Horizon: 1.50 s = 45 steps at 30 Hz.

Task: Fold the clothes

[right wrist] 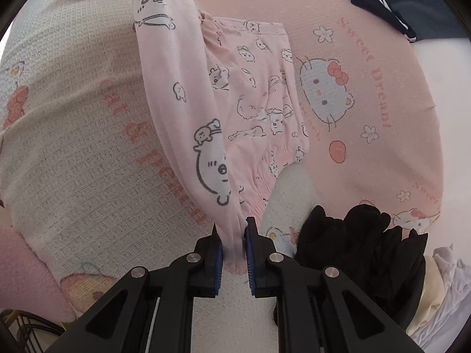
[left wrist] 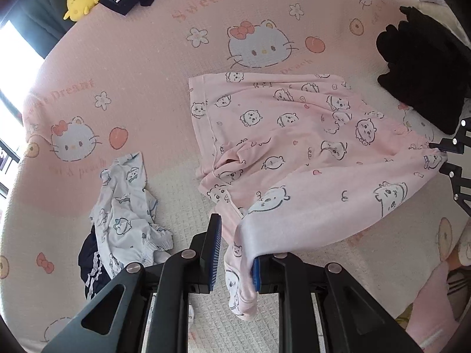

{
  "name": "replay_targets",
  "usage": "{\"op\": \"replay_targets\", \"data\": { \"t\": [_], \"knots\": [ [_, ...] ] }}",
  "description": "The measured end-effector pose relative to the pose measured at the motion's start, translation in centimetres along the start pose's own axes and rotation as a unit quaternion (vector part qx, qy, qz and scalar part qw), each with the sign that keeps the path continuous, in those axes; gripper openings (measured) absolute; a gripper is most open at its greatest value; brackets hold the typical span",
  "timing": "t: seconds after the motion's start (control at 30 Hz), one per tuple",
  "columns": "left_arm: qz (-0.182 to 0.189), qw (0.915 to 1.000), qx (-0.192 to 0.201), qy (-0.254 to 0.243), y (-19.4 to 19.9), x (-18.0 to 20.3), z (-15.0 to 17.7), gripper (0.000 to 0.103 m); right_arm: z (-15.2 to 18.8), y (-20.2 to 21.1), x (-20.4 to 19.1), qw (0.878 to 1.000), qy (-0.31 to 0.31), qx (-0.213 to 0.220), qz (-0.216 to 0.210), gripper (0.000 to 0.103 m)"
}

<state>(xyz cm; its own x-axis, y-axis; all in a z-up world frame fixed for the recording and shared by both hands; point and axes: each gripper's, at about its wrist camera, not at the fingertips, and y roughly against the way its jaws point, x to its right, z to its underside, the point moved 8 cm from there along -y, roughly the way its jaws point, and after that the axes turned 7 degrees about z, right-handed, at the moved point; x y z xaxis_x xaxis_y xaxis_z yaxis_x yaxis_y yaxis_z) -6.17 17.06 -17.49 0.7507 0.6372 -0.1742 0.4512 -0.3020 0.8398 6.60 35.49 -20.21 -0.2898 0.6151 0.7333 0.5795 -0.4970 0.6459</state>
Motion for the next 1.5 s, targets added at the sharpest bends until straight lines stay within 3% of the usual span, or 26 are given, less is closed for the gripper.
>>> {"op": "replay_targets", "data": {
  "t": [0.17, 0.4, 0.97, 1.1, 1.5],
  "knots": [
    [-0.016, 0.9997, 0.012, 0.013, 0.9, -0.9, -0.3, 0.015, -0.6, 1.3, 1.0, 1.0, -0.017, 0.008, -0.003, 0.012],
    [-0.001, 0.9985, 0.032, 0.044, 2.3, -2.5, -1.6, 0.015, -1.0, 1.7, 2.7, 0.997, -0.075, 0.001, -0.036, 0.013],
    [-0.022, 0.9984, 0.048, 0.021, 0.6, -4.4, -7.6, 0.015, -3.4, -2.4, 6.2, 0.98, -0.185, -0.028, -0.072, 0.013],
    [-0.021, 0.9984, 0.047, 0.024, -0.4, -5.1, -8.5, 0.015, -4.3, -3.6, 7.3, 0.973, -0.213, -0.035, -0.078, 0.013],
    [-0.017, 0.9974, 0.03, 0.064, -4.7, -7.4, -12.0, 0.015, -5.8, -8.3, 11.0, 0.936, -0.319, -0.055, -0.141, 0.013]
  ]
}}
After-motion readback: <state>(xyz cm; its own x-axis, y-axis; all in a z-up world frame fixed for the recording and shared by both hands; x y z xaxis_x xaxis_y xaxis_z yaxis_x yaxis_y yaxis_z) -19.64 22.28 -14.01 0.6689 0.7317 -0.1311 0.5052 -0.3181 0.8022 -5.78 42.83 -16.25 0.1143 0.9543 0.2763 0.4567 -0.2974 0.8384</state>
